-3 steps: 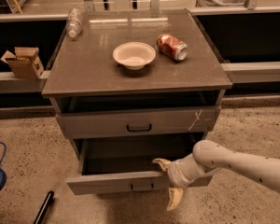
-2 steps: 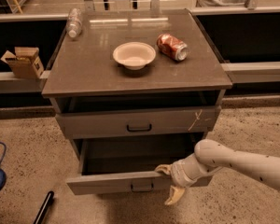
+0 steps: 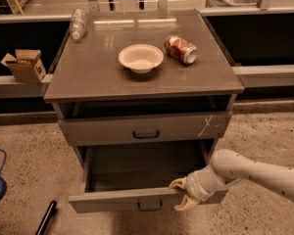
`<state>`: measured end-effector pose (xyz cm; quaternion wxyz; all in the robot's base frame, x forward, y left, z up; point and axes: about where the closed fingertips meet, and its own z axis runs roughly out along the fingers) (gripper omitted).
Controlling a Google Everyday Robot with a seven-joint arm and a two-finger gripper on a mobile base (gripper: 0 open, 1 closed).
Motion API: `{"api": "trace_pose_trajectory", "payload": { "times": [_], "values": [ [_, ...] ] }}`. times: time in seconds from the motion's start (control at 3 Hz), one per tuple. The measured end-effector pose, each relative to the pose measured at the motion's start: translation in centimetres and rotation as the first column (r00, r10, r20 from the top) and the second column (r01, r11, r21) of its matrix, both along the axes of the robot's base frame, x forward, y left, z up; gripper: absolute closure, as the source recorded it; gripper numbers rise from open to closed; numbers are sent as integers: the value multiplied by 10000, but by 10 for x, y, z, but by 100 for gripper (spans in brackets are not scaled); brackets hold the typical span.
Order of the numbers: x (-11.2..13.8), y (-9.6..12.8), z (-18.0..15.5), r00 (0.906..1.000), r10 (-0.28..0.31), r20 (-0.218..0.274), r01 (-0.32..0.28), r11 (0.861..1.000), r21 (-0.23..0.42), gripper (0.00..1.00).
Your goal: Open middle drawer
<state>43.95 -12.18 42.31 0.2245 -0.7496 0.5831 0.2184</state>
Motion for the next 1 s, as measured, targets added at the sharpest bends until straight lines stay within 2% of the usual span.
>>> {"api": "trace_pose_trajectory", "payload": {
  "times": [0.33, 0.67, 1.0],
  "values": [
    [1, 0, 5, 10000, 0, 0, 0, 10000, 0, 53],
    [-22, -16, 30, 9982, 595, 75, -594, 9982, -100, 42],
    [-46, -29, 59, 9889, 1323, 675, -1325, 9912, -21, 21]
  ]
}}
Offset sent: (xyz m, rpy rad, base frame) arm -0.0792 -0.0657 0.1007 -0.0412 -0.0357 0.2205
